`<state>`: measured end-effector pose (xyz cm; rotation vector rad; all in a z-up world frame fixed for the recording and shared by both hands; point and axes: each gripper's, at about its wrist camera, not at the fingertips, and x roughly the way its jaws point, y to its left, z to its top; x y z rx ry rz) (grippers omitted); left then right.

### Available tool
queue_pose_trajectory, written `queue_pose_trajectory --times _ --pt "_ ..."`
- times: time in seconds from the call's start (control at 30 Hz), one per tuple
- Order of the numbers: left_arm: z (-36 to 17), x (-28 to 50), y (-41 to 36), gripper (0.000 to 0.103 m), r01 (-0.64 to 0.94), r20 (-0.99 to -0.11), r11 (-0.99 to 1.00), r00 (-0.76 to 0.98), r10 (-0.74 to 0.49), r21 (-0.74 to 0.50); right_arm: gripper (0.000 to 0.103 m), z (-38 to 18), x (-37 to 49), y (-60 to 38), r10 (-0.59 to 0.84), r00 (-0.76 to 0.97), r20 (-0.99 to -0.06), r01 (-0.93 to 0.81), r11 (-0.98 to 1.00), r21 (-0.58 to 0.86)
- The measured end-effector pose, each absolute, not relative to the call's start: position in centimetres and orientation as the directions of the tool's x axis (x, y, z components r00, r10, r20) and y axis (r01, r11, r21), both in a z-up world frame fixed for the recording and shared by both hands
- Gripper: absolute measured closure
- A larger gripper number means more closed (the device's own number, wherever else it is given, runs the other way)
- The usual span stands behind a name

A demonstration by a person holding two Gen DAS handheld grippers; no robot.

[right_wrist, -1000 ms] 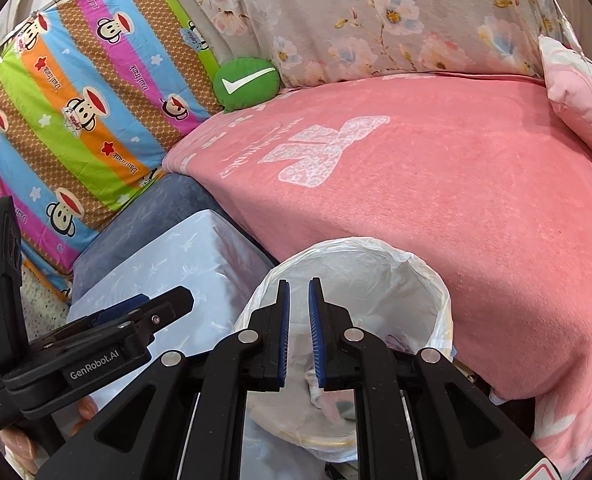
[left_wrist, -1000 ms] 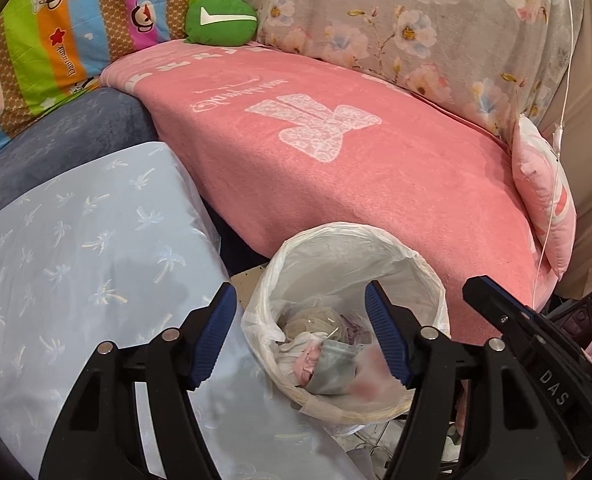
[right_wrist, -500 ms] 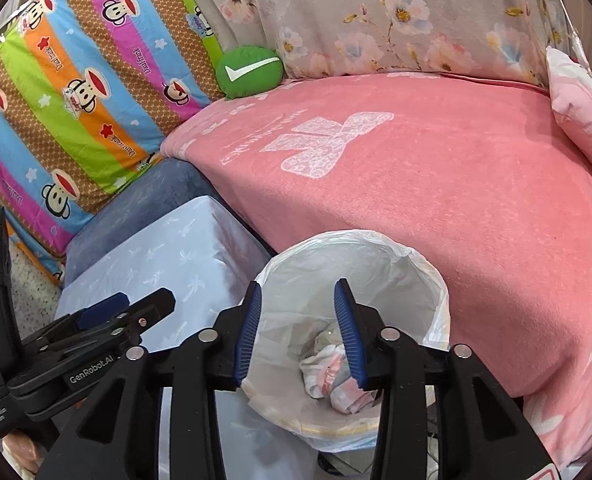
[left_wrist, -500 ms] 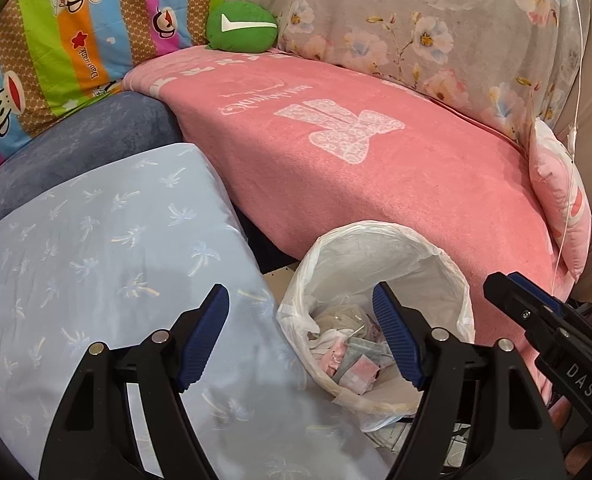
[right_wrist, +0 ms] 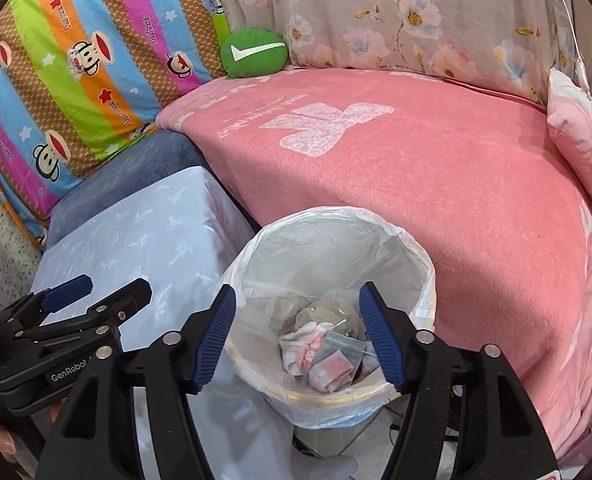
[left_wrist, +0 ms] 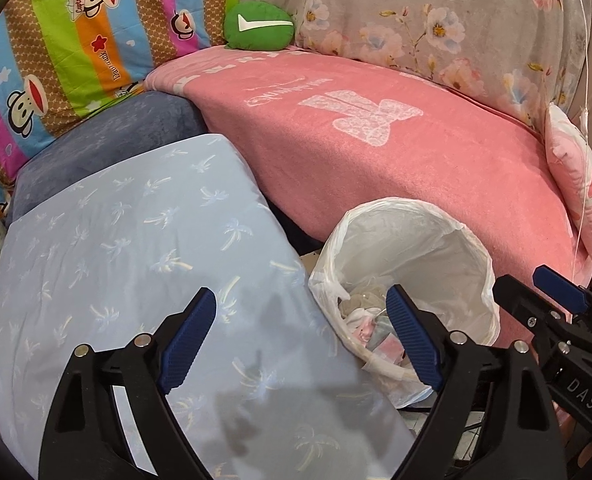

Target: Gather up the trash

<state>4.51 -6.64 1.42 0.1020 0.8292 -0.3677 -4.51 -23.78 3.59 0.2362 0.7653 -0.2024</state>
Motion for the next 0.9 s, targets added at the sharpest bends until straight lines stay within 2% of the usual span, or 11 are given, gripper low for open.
queue_pose_trajectory --times 0.07,0.27,0.37,0.7,0.77,0.9 --pt "1.4 4.2 -6.5 0.014 0.352 -0.736 0.935 0.62 -0.27 -0.046 0.036 3.4 -4.7 -23.5 -0.106 0.699 -0.707 0.268 0.956 0.122" --pt "0.8 3.2 -6.0 0.014 0.338 -0.741 0.941 0.627 -0.239 -0.018 0.027 2.8 -5.7 -23.2 -0.118 0.695 -0.709 0.281 0.953 0.117" --pt "0.3 2.8 -5.9 0.014 0.329 -0.749 0.944 0.624 -0.224 -0.009 0.019 2.5 -6.1 -23.0 -0.129 0.689 -0.713 0.284 0.953 0.102" --pt "-0.8 1.6 -5.5 0.014 0.298 -0.755 0.954 0.63 -0.181 0.019 0.015 1.3 -7.2 -22.7 -0.152 0.68 -0.717 0.274 0.96 0.057" --pt "-1.1 1.5 -5.5 0.014 0.288 -0.76 0.957 0.627 -0.173 0.02 0.007 1.0 -7.4 -22.8 -0.154 0.676 -0.72 0.277 0.959 0.055" --pt "-1.4 1.2 -5.6 0.014 0.289 -0.764 0.957 0.624 -0.165 0.029 0.006 0.6 -7.8 -22.9 -0.161 0.674 -0.721 0.282 0.958 0.05"
